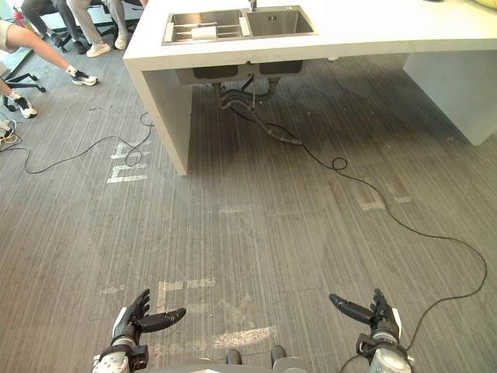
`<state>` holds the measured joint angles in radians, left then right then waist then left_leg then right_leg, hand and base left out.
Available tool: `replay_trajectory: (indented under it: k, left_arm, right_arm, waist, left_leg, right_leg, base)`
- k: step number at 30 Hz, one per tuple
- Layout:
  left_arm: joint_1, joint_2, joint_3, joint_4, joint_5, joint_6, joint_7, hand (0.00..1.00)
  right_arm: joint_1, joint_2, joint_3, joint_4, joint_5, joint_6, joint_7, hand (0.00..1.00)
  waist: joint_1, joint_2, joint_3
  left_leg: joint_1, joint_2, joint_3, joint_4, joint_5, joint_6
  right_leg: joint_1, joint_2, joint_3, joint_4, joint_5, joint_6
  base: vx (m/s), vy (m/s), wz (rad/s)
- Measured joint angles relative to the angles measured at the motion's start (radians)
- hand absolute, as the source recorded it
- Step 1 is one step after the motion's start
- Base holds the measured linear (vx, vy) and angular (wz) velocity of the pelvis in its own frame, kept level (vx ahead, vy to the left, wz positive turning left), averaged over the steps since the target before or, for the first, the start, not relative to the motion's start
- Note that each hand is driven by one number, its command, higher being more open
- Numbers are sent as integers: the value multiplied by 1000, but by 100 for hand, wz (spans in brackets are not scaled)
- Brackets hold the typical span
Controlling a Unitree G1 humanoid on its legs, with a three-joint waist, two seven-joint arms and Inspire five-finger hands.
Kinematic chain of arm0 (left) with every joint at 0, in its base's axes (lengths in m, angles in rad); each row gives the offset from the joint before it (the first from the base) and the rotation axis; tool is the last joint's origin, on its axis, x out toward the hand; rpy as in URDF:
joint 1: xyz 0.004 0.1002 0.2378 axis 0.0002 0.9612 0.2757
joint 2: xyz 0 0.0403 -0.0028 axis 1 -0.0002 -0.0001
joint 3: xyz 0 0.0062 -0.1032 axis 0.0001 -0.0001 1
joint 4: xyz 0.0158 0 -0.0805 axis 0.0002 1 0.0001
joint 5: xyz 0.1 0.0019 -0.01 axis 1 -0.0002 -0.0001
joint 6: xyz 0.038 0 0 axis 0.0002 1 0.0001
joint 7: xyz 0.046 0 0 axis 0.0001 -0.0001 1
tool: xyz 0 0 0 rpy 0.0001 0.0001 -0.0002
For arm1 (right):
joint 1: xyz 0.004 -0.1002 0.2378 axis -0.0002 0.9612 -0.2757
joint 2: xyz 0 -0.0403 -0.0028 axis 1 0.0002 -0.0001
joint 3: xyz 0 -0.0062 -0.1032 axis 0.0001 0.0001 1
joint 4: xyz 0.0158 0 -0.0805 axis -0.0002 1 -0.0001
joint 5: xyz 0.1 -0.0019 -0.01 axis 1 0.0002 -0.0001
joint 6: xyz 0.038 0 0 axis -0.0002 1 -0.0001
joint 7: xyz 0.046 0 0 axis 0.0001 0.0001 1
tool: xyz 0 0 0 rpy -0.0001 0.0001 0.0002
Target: Walk over to the sink, pick up the cup, carry it to the dishwasher, place the cup inside the dishwasher, then close the dishwasher door
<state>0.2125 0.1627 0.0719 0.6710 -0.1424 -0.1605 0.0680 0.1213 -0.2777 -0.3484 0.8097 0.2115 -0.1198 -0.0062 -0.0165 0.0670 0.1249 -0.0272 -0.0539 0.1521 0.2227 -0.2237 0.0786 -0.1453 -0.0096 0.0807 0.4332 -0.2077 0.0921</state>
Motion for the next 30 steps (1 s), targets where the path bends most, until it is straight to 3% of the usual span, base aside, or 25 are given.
replay_trajectory:
  k: [2,3,5,7,9,10,11,12,14,15,16,17,19,21,24,25,26,27,28,29,30]
  left_arm:
    - [-1,-4,-2,-11,-4,-1,0,100]
    - [5,-6,-2,-11,-4,-1,0,100]
    - [7,-13,-1,-9,-4,2,3,100]
    - [-11,-14,2,-9,-4,2,20,100]
    - [-34,-16,0,-11,-4,2,22,100]
    - [-37,-15,-1,-13,-3,2,23,100]
    - [-42,-21,-1,-6,-2,2,24,100]
    - [-42,-37,-1,-10,-2,3,34,100]
    - [-59,-45,-1,-13,-3,1,42,100]
    - [-75,-59,-1,-13,-3,1,41,100]
    - [-78,-68,-2,-16,-3,1,41,100]
    - [-67,-83,-6,-56,-3,2,40,100]
    - [-65,-92,-16,-82,-4,2,40,100]
    - [-65,-94,-29,-99,-8,2,40,100]
    - [-67,-99,-31,-119,-40,2,46,100]
    - [-72,-106,-31,-121,-47,1,50,100]
    - [-74,-111,-32,-123,-48,0,56,100]
    - [-74,-113,-32,-124,-51,-2,59,100]
    - [-74,-108,-29,-123,-54,-2,65,100]
    - [-83,-98,-27,-125,-56,-2,73,100]
    - [-86,-100,-27,-126,-56,-1,77,100]
  right_arm:
    - [16,13,5,-8,0,10,2,100]
    - [20,17,7,-12,-1,13,1,100]
    - [21,30,32,-47,-12,20,-3,100]
    - [6,47,57,-68,-42,20,-2,100]
    - [-4,51,70,-87,-58,20,-3,100]
    - [-1,51,73,-96,-60,19,-4,100]
    - [6,47,71,-105,-61,17,-12,100]
    - [-6,42,69,-104,-62,19,-25,100]
    - [-36,49,73,-106,-64,19,-39,100]
    - [-44,64,85,-109,-67,19,-44,100]
    - [-40,71,95,-115,-67,19,-47,100]
    - [-34,90,124,-131,-66,18,-60,100]
    - [-44,109,142,-132,-65,17,-64,100]
    - [-70,117,145,-127,-56,17,-69,100]
    - [-102,120,133,-111,-55,19,-79,100]
    - [-105,120,117,-107,-56,19,-83,100]
    - [-104,115,112,-100,-57,19,-89,100]
    - [-104,109,112,-92,-57,19,-93,100]
    - [-108,106,117,-66,-57,23,-99,100]
    - [-108,115,122,-58,-57,24,-98,100]
    - [-109,113,122,-58,-58,24,-96,100]
  waist:
    - [-3,2,16]
    - [-4,1,17]
    - [-18,5,33]
    - [-30,10,45]
    - [-28,20,54]
    - [-29,15,52]
    - [-36,9,46]
    - [-37,40,35]
    - [-40,51,37]
    - [-38,50,40]
    - [-36,49,42]
    - [-30,38,55]
    - [-9,30,63]
    - [18,23,70]
    - [40,18,80]
    - [42,21,80]
    - [42,32,75]
    - [43,46,73]
    - [48,49,69]
    - [50,9,70]
    - [50,4,70]
  left_leg:
    - [39,-14,-18,29,-41,13]
    - [50,-20,-21,31,-51,14]
    - [96,-25,-38,29,-66,25]
    - [114,-10,-60,20,-73,17]
    - [138,9,-80,5,-88,-13]
    - [158,7,-89,-4,-95,-27]
    - [192,2,-116,-12,-114,-48]
    - [194,32,-127,3,-119,-59]
    - [148,59,-142,124,-112,-75]
    - [79,81,-144,336,-66,-97]
    - [44,90,-144,446,-23,-96]
    - [-54,139,-107,716,14,-86]
    - [-152,198,-51,871,-6,-66]
    - [-247,202,-29,832,-21,-71]
    - [-313,141,-27,522,-35,-89]
    - [-315,112,-36,305,12,-100]
    - [-305,99,-47,107,103,-112]
    - [-302,104,-59,30,169,-109]
    - [-280,93,-55,25,288,-48]
    - [-282,47,-48,41,250,-27]
    - [-293,31,-47,58,233,-11]
  right_leg:
    - [-109,-18,-25,283,-31,-19]
    - [-131,-30,-36,318,-40,-26]
    - [-182,-52,-93,297,-62,-20]
    - [-224,-39,-131,204,-57,-24]
    - [-245,-4,-152,50,13,-45]
    - [-238,-1,-152,-8,99,-71]
    - [-227,-12,-161,-9,177,-145]
    - [-219,8,-188,1,151,-160]
    - [-179,33,-202,-35,127,-191]
    - [-94,50,-217,-101,121,-199]
    - [-49,55,-223,-134,121,-202]
    - [65,70,-226,-203,113,-219]
    - [167,79,-210,-273,110,-240]
    - [220,69,-175,-320,109,-242]
    - [273,20,-140,-365,101,-240]
    - [298,-4,-141,-382,85,-214]
    - [319,-11,-143,-388,61,-183]
    - [330,-4,-141,-387,43,-166]
    - [356,-13,-136,-381,8,-128]
    - [360,-59,-141,-367,-19,-106]
    - [357,-72,-139,-354,-26,-99]
  base:
    - [128,76,24]
    - [211,83,26]
    - [258,48,23]
    - [333,-6,34]
    - [430,-64,29]
    - [465,-104,32]
    - [578,-146,27]
    - [486,-152,18]
    - [507,-181,9]
    - [451,-180,24]
    - [603,-220,30]
    - [326,-107,17]
    - [351,-93,-11]
    - [284,-8,-44]
    - [326,117,-31]
    - [368,174,-2]
    - [381,183,2]
    - [486,276,2]
    - [479,280,8]
    - [475,279,14]
    - [379,207,29]
